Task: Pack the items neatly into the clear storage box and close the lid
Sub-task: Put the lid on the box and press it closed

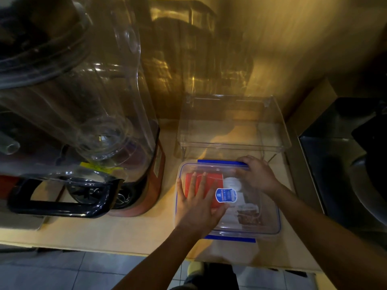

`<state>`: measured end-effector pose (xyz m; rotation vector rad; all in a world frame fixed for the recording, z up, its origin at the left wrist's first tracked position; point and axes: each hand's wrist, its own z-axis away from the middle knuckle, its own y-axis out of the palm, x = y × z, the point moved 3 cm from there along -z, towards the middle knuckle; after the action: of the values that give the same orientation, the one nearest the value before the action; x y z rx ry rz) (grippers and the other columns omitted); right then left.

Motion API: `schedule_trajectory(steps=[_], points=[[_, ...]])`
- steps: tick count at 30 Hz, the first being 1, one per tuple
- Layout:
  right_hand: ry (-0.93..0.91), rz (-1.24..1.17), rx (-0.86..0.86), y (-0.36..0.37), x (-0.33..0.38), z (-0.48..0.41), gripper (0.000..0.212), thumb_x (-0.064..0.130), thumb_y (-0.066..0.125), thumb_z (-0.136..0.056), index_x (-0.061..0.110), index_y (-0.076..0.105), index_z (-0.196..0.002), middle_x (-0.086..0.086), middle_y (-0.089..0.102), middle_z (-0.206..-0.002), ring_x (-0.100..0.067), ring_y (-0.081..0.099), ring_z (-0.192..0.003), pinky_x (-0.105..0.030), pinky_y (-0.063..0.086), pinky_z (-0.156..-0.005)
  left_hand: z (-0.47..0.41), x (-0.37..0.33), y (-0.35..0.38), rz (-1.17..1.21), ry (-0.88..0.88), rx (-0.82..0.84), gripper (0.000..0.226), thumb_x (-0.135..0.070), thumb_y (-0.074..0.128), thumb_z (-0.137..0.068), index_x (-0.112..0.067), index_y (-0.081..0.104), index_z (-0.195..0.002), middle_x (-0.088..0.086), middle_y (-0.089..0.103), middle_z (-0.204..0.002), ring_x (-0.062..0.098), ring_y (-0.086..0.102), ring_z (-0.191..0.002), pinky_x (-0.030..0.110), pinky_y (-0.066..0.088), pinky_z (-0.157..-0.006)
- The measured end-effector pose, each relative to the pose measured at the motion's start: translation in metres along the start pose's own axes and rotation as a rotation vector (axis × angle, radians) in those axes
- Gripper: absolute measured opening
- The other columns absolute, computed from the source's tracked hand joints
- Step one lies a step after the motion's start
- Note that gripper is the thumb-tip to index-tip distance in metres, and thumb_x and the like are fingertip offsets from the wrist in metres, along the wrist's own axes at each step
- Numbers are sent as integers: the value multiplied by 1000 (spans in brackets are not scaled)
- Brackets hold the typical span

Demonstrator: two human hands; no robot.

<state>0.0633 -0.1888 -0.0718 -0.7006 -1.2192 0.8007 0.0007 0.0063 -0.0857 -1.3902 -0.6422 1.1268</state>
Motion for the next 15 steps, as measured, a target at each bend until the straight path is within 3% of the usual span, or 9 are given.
schedule_trajectory(steps=[2,5,8,11,15], points=[[-7,28,-6,2,-3,-1,45,44,59,-84,17,58,-120,-5,61,-121,-24,54,-111,-39,32,-100,6,-3,-4,-13,139,11,73,-68,14,-86,-23,29,-142,8,26,-156,29,11,-146,52,-10,-113],[-16,48,-17,4,-7,-1,49,48,58,-83,18,56,-122,-5,59,-124,-24,52,-113,-36,29,-98,27,-15,7,-205,478,47,70,-66,32,-84,-15,50,-129,11,56,-136,29,47,-130,58,28,-107],[-28,51,-24,5,-8,-2,50,51,58,-82,20,56,-121,-4,60,-123,-24,52,-112,-35,29,-96,38,-18,19,-363,622,-4,81,-68,45,-78,-10,39,-135,13,53,-138,31,48,-129,66,27,-106],[-32,45,-17,4,-7,-2,49,51,58,-81,20,57,-119,-3,61,-123,-23,53,-113,-35,29,-97,41,-18,24,-538,626,-1,95,-57,69,-68,-14,26,-142,8,47,-144,30,45,-131,64,32,-101],[-38,35,-27,3,-6,-1,45,48,58,-84,20,57,-118,-3,61,-122,-21,53,-111,-36,29,-97,42,-21,19,-518,605,5,101,-54,76,-62,-19,26,-142,6,45,-146,29,44,-132,61,30,-101]])
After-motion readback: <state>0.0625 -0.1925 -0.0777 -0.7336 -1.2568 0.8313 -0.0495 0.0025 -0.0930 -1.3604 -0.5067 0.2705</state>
